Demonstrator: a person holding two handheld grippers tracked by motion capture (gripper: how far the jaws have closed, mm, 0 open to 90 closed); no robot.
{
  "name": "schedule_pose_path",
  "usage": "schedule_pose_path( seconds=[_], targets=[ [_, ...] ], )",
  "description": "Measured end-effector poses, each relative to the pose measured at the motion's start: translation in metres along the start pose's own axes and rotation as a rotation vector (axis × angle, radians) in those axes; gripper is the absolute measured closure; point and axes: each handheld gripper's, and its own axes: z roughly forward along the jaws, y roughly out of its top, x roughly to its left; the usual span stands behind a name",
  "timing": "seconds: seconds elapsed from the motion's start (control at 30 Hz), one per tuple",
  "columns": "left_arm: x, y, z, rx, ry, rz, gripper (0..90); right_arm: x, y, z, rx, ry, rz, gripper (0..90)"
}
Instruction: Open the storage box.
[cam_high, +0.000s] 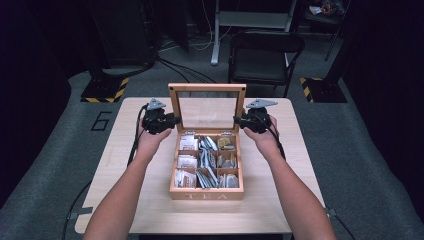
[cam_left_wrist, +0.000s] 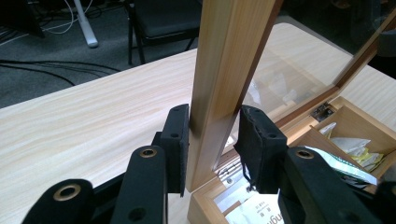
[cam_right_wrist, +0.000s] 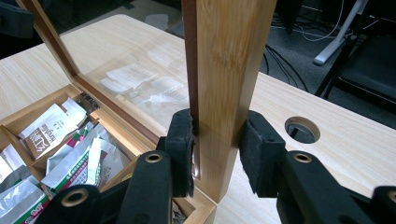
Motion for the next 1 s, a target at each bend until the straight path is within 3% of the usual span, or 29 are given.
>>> schedule_pose_path(
  seconds=[0.27,0.4,0.53,1.0],
  targets=[
    [0.002,-0.002,0.004,0.021,0.020,-0.024,67.5,-0.004,0.003,0.004,0.013,-0.006,0.027,65.5],
    [0.006,-0.003,0.005,0.022,0.005,-0.048,69.5,-0.007,0.004,0.007,0.007,0.005,0.049,65.7],
    [0.004,-0.004,0.009,0.024,0.017,-0.045,67.9,-0.009,0.005,0.008,0.017,0.012,0.062,65.7],
    [0.001,-0.005,0.008,0.052,-0.007,-0.038,56.0,-0.012,0.006,0.012,0.016,0.013,0.071,65.4]
  ],
)
